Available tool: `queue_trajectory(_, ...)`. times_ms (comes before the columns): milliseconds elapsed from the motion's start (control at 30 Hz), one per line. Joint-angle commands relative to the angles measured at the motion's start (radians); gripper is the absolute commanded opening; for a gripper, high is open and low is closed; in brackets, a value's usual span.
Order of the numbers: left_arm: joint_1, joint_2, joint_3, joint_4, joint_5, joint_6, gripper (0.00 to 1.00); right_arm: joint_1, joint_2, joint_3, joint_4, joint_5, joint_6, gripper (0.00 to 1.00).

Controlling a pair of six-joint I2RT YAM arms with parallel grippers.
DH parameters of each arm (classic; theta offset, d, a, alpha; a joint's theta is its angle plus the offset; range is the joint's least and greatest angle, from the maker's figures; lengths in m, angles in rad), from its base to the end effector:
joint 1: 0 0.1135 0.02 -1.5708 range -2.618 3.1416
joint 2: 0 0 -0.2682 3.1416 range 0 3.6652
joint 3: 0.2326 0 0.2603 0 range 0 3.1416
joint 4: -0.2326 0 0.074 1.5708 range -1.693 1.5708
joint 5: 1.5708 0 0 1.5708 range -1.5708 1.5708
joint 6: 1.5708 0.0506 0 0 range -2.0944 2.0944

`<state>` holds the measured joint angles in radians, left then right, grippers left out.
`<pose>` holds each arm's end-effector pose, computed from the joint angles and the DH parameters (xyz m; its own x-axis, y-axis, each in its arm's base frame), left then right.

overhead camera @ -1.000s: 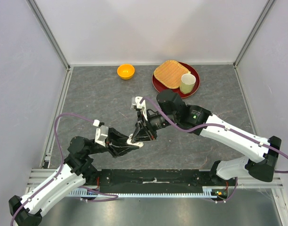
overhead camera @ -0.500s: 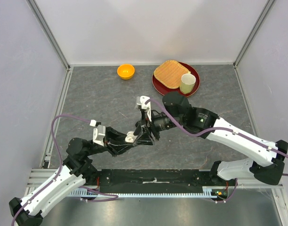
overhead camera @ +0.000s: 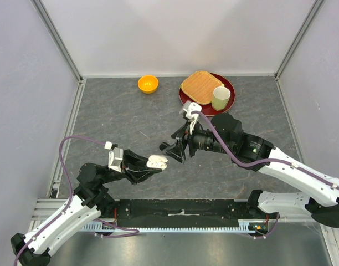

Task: Insert the wireless bluetooth earbuds into the charging case
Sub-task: Place the earbud in the charging case, then close the charging case.

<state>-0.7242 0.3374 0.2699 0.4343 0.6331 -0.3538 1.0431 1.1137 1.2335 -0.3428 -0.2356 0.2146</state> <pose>0.0782 -0.1091 0.2862 -0.0764 -0.3053 -0.9492 0.9822 0.1409 -0.1244 0.1238 0.2358 0.4168 -0.3121 -0.1243 -0.9419 -0.9091 0.3269 0.2581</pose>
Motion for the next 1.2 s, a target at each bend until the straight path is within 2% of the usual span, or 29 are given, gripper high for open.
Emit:
queue_trajectory(0, -0.001, -0.015, 0.018, 0.012, -0.007, -0.024, 0.02, -0.009, -0.046, -0.035, 0.065, 0.350, 0.110, 0.82)
queue_trajectory(133, -0.001, -0.023, 0.015, 0.009, -0.022, -0.019, 0.02, -0.020, -0.054, -0.069, 0.064, 0.563, 0.256, 0.87)
queue_trajectory(167, -0.001, -0.023, 0.015, 0.009, -0.024, -0.019, 0.02, -0.025, -0.048, -0.078, 0.057, 0.576, 0.299, 0.88)
queue_trajectory(367, -0.001, -0.021, 0.017, 0.009, -0.027, -0.019, 0.02, -0.046, 0.017, -0.109, 0.082, 0.374, 0.399, 0.88)
queue_trajectory(467, 0.000, -0.015, 0.017, 0.009, -0.023, -0.020, 0.02, -0.046, 0.028, -0.140, 0.148, 0.316, 0.420, 0.89)
queue_trajectory(633, -0.001, -0.014, 0.022, 0.009, -0.023, -0.019, 0.02, -0.046, 0.046, -0.146, 0.182, 0.297, 0.419, 0.89)
queue_trajectory(1000, -0.001, -0.003, 0.009, 0.032, -0.050, -0.017, 0.02, -0.046, 0.124, -0.115, 0.191, 0.127, 0.391, 0.90)
queue_trajectory(1167, -0.001, 0.002, 0.020, 0.018, -0.075, -0.014, 0.02, -0.045, 0.138, -0.124, 0.217, 0.108, 0.391, 0.89)
